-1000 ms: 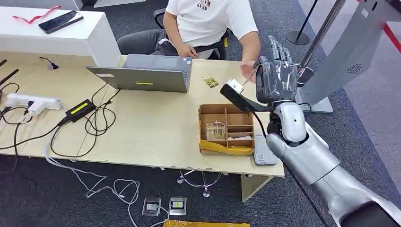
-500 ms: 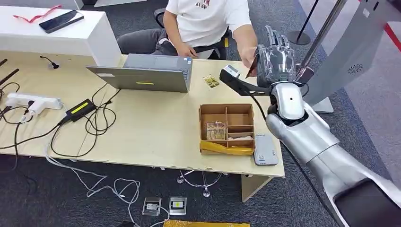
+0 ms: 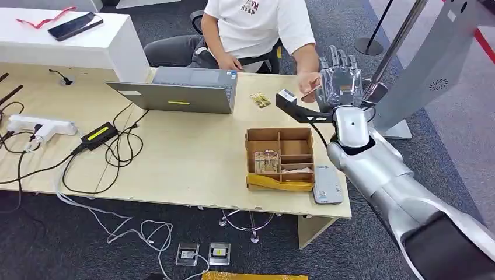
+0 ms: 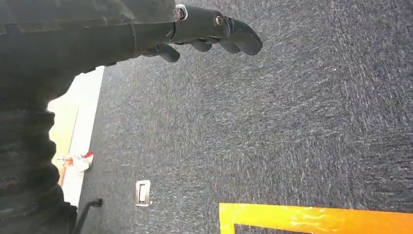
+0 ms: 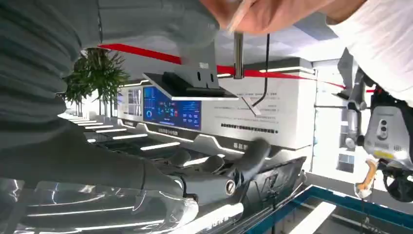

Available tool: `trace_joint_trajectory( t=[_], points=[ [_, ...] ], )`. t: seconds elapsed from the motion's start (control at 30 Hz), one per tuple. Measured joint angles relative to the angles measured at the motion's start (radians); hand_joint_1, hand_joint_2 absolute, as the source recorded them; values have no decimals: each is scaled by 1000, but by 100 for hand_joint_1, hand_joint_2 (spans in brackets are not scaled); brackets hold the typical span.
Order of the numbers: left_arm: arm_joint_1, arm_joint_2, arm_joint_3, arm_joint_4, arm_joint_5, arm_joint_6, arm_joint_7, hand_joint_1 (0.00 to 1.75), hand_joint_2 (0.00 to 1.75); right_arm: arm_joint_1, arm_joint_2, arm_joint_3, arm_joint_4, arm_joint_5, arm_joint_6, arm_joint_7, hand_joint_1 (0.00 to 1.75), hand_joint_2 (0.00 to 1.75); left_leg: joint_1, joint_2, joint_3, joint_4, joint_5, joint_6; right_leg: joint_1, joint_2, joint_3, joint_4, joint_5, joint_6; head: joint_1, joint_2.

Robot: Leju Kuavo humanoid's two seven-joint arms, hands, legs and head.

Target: Pass the card to the sensor for recognition and then transmit it.

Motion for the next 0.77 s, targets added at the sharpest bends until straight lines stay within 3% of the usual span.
trace_joint_trajectory(
  t=[0.1, 0.3, 0.4, 0.5, 0.6, 0.67, 0.77],
  points=[
    [1, 2, -1, 0, 10, 1, 0, 0, 175, -5, 0, 3, 10, -18, -53, -8, 0, 175, 0, 0, 0, 0, 0, 0, 0, 0, 0, 0, 0, 0, 0, 0],
    [17, 1, 0, 0, 56, 26, -18, 0, 175, 3, -15, -37, -11, -163, -313, -115, 0, 175, 0, 0, 1, 0, 0, 0, 0, 1, 0, 0, 0, 0, 1, 0],
    [30, 0, 0, 0, 83, 35, -29, 0, 175, 55, -40, -93, -80, -77, -323, -132, 0, 175, 0, 1, 2, 0, 0, 0, 0, 1, 1, -1, 0, 0, 0, 0],
    [41, -3, 2, 1, 108, 39, -29, 0, 175, 182, -89, -209, -223, 85, -323, -136, 0, 175, 0, 0, 3, 0, 0, 0, 0, 0, 1, -1, 0, 0, 0, 0],
    [49, -4, 2, 1, 128, 42, -28, 0, 175, 296, -138, -348, -355, 134, -323, -171, 0, 175, 0, -2, 3, 0, 0, 0, 0, -3, 2, -2, 0, 0, 0, 0],
    [53, -4, 3, 2, 142, 43, -27, 0, 175, 391, -163, -461, -443, 134, -323, -242, 0, 175, 0, -3, 2, 0, -1, 1, 0, -5, 4, -3, 0, 0, 1, 0],
    [56, -3, 9, 9, 158, 44, -36, 0, 175, 535, -186, -711, -584, 98, -323, -384, 0, 175, -1, -5, 0, 1, -1, 1, 0, -6, 2, -3, 0, 0, 0, 0]
  ],
)
